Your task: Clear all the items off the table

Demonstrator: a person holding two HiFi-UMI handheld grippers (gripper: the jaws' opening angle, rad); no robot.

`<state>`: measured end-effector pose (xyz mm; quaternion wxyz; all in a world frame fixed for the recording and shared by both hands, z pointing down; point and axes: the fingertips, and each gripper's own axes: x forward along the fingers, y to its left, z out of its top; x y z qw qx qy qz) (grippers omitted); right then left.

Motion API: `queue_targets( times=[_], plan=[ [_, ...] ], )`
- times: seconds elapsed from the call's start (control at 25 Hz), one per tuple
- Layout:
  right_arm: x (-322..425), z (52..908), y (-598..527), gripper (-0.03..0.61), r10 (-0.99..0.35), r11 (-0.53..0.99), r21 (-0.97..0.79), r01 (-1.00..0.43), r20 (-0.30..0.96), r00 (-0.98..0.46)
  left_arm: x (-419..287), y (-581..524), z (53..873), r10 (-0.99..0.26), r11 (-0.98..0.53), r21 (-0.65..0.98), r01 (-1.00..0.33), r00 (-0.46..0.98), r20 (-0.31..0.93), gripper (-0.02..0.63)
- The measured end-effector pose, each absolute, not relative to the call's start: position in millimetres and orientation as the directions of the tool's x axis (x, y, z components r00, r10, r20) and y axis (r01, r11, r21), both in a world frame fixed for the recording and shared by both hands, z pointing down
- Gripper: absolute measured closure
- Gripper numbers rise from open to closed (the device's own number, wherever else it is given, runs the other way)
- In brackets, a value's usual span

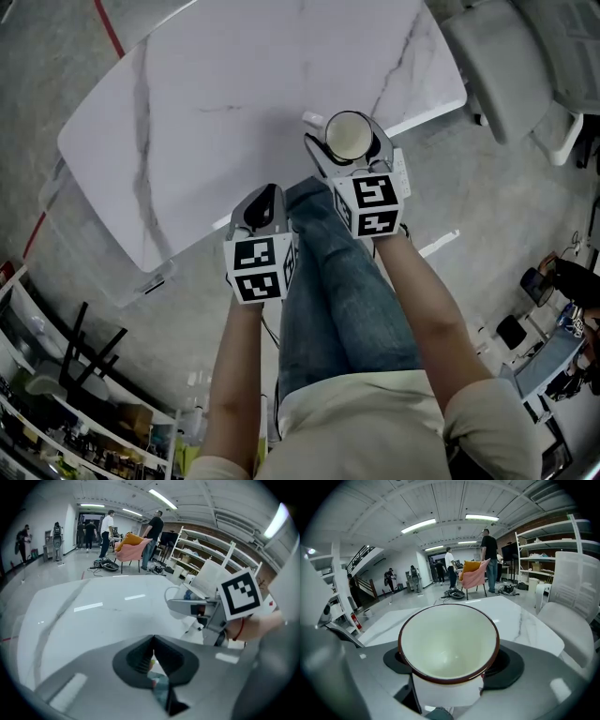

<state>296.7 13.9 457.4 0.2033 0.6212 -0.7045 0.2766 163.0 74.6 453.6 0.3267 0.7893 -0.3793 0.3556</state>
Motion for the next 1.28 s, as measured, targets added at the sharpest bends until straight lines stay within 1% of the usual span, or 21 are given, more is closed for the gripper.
queue_targets(
  times=[0.36,0.56,1.0,1.28],
  plan=[
    [283.0,418.4,49.9,0.176,-0.765,0.099,-0.167,-0.981,0.618,-0.183,165.4,95.2,422.6,-0.401,-0.513,0.231,-0.827,0.469,0.787,0.604],
    [292.6,409.7,52.2,0.176,-0.773,0.118,-0.148,-0.982,0.608,-0.184,177.4,101.9,427.7,-0.373,-0.519,0.252,-0.817,0.481,0.793,0.604],
    [367.9,414.6,25.5,0.176,-0.787,0.057,-0.133,-0.990,0.604,-0.126,244.5,72.3,437.4,-0.344,-0.578,0.241,-0.780,0.500,0.794,0.604],
    [430.0,418.1,13.1,0.176,-0.778,0.051,-0.122,-0.991,0.618,-0.116,306.5,41.3,443.6,-0.346,-0.539,0.282,-0.794,0.514,0.785,0.604]
  ],
)
